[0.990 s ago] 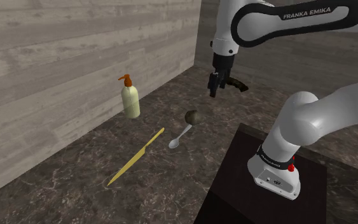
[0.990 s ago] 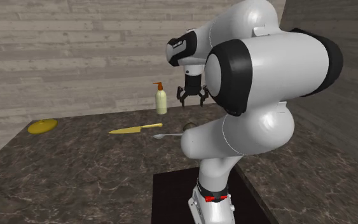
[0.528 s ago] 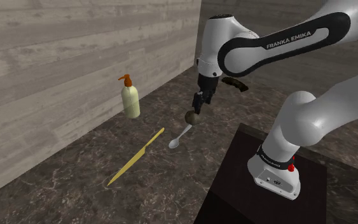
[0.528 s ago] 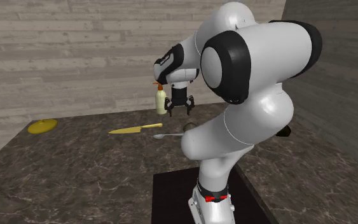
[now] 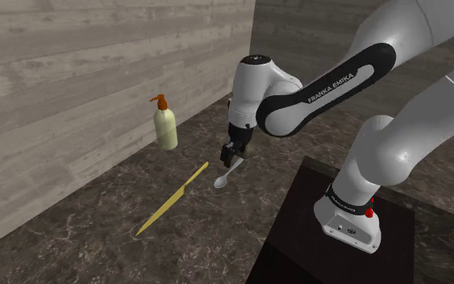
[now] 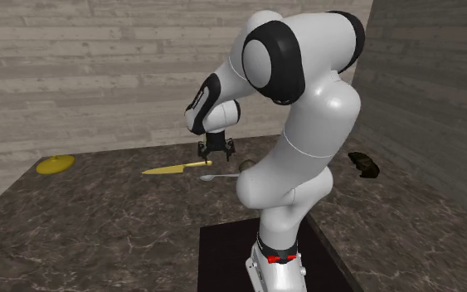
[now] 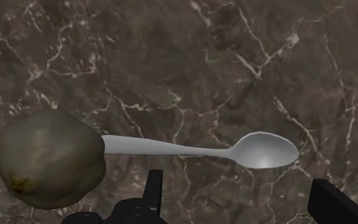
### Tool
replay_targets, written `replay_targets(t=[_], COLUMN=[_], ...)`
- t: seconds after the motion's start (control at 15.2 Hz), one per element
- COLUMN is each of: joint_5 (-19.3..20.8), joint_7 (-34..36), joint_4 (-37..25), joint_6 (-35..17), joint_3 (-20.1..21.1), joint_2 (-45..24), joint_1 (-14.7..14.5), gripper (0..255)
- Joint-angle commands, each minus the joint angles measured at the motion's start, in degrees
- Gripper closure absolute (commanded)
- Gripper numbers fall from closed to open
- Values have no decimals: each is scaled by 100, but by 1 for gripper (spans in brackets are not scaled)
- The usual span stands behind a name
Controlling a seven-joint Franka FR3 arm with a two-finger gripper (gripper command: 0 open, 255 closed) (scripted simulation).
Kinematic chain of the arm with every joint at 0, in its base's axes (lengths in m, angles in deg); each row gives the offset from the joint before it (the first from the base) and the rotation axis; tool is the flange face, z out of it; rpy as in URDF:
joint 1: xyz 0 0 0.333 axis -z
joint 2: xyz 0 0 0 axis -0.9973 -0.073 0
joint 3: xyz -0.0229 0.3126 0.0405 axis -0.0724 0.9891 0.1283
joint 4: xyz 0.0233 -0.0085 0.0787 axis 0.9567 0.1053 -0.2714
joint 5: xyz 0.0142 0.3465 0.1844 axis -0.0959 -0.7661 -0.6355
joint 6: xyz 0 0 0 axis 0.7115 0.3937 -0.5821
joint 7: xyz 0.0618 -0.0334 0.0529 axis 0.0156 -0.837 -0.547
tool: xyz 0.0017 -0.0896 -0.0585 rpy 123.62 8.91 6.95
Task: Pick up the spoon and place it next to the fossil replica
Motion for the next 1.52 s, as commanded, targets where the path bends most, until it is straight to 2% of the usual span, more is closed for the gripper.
replay_targets(t=[0.0,0.13,0.26,0.59,0.73,0.79,1.32,1.39,1.45], joint_5=[179,529,1107,1710,2049,2348,2347,2347,2347], joint_7=[322,755,1343,1789,2033,2249,2248,2248,2248], joint_4=[-80,-218,-402,-435,-457,-484,-484,-484,-484], joint_6=[-506,-950,-1340,-1703,-1854,-1964,-1964,-1964,-1964], joint_3=[266,564,868,938,938,921,904,904,904], joint_2=[-469,-972,-1502,-1963,-2182,-2358,-2358,-2358,-2358], joint_1=[77,232,449,630,704,751,734,734,734], gripper=[0,0,0,0,0,0,0,255,255])
